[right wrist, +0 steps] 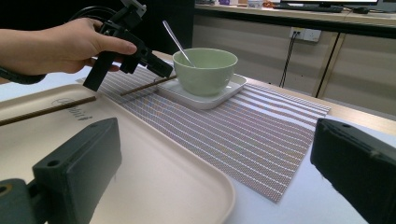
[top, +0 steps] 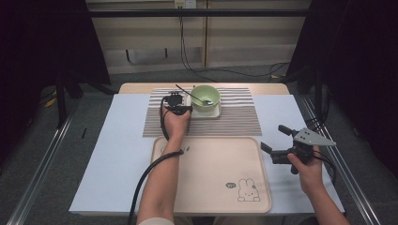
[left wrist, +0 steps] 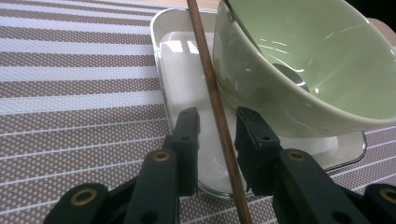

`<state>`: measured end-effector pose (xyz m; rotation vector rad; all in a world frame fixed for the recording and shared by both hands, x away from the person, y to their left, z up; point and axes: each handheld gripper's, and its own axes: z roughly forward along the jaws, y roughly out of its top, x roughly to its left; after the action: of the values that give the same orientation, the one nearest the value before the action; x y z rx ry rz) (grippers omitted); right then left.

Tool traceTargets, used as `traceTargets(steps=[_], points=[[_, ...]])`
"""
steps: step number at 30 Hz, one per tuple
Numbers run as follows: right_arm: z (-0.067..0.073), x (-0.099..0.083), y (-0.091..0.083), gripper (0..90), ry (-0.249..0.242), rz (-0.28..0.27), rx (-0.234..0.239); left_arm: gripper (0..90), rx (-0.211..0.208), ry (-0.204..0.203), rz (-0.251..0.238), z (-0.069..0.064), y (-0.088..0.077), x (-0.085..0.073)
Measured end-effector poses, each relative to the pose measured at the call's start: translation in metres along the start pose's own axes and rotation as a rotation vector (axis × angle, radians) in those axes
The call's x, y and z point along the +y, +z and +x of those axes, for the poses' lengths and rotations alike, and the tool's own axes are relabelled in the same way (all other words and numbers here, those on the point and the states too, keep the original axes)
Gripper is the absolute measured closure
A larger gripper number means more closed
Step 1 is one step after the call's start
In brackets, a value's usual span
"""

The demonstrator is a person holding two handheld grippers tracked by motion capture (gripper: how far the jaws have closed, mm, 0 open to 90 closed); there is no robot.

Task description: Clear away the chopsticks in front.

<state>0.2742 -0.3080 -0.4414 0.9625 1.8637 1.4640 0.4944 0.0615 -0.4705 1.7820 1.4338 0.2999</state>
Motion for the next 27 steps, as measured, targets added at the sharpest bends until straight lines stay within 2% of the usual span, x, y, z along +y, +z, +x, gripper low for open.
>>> traceTargets(steps=[6, 7, 11, 13, 15, 19, 27], points=[[0.0, 0.0, 0.0, 1.7, 0.003, -0.002, -0.003, 72.6, 0.017, -0.02, 0.023, -0.002, 0.004, -0.001], [0.0, 0.0, 0.0, 1.7, 0.005, -0.004, -0.006, 72.8, 0.016, -0.014, 0.028, -0.002, 0.005, -0.002], [0.0, 0.001, 0.0, 1.7, 0.008, -0.005, -0.002, 77.0, 0.016, -0.032, 0.042, -0.003, 0.009, -0.005], [-0.001, 0.001, 0.0, 1.7, 0.001, -0.005, -0.005, 80.5, 0.031, -0.053, 0.053, -0.003, 0.009, -0.005], [-0.001, 0.001, 0.0, 1.7, 0.008, -0.008, -0.008, 84.5, 0.04, -0.073, 0.046, -0.004, 0.009, -0.005], [-0.001, 0.001, 0.0, 1.7, 0.01, -0.009, -0.007, 85.0, 0.054, -0.106, 0.019, -0.006, 0.007, -0.003], [-0.003, 0.001, -0.001, 1.7, 0.006, -0.01, -0.007, 85.1, 0.053, -0.166, -0.024, -0.001, -0.014, 0.003]])
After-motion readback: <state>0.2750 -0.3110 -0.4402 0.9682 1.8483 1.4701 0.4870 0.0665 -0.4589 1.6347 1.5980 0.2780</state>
